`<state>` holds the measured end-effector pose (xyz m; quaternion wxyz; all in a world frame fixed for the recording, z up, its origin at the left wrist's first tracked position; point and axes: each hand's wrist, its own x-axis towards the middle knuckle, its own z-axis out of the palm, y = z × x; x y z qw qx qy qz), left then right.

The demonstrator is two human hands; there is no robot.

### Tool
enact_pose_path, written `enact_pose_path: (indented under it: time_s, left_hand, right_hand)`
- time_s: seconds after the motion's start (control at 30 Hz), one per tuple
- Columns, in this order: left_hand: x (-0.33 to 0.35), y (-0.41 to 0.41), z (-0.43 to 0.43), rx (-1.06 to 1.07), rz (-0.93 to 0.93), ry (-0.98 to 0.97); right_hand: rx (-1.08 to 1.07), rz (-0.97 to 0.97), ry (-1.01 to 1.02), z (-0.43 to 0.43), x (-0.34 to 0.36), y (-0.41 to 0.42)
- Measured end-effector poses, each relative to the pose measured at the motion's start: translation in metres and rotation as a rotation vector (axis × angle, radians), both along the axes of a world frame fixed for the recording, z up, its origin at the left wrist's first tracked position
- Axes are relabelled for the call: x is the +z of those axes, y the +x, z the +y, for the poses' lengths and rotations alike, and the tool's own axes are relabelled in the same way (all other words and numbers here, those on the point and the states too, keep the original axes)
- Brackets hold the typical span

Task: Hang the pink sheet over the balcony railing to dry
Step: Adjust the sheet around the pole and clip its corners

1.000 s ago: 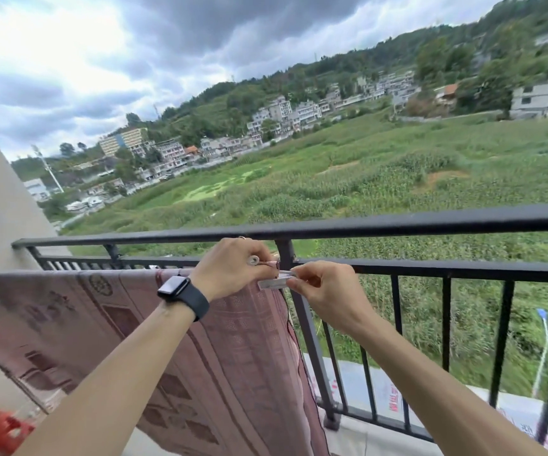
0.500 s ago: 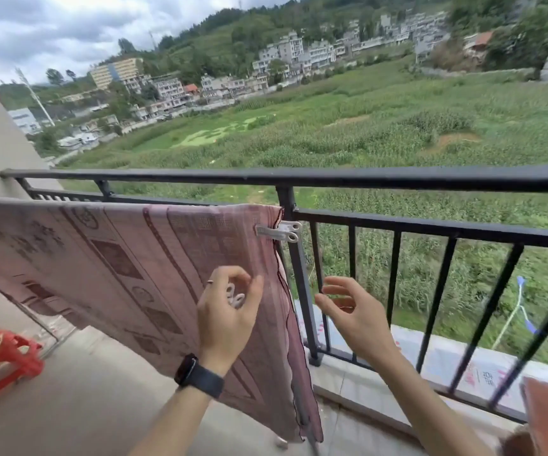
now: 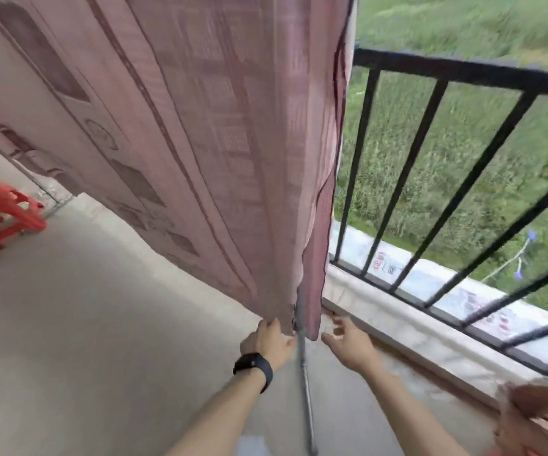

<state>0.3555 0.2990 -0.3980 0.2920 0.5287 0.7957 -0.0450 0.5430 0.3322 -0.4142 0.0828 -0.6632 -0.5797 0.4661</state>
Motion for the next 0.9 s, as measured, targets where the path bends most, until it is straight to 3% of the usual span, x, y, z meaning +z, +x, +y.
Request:
enact_pose_path:
  time_s: [0.17, 0.37, 0.53, 0.67, 0.9]
  left_hand:
    - [-0.124, -0.008, 0.017, -0.009, 0.061, 0.021]
    - [-0.227, -0.002, 0.025, 0.074, 0.028, 0.362]
    - [-0.282, 0.004, 0.031, 0.002, 0.026, 0.638]
    - [-0.312, 0.003, 0.034, 0.237, -0.133, 0.68]
    - [-0.333, -0.003, 0.032, 0.237, 0.061, 0.756]
  right_hand:
    - [0.11, -0.089, 0.025, 0.024, -0.139, -0.017]
    - [0.01, 0.064, 0.29, 0.036, -0.239, -0.028]
    - [0.013, 0.185, 0.532, 0.046, -0.285, -0.032]
    - [0.043, 0.304, 0.525, 0.048, -0.309, -0.036]
    - [0.071, 0.388, 0.447, 0.052, -0.326, -0.042]
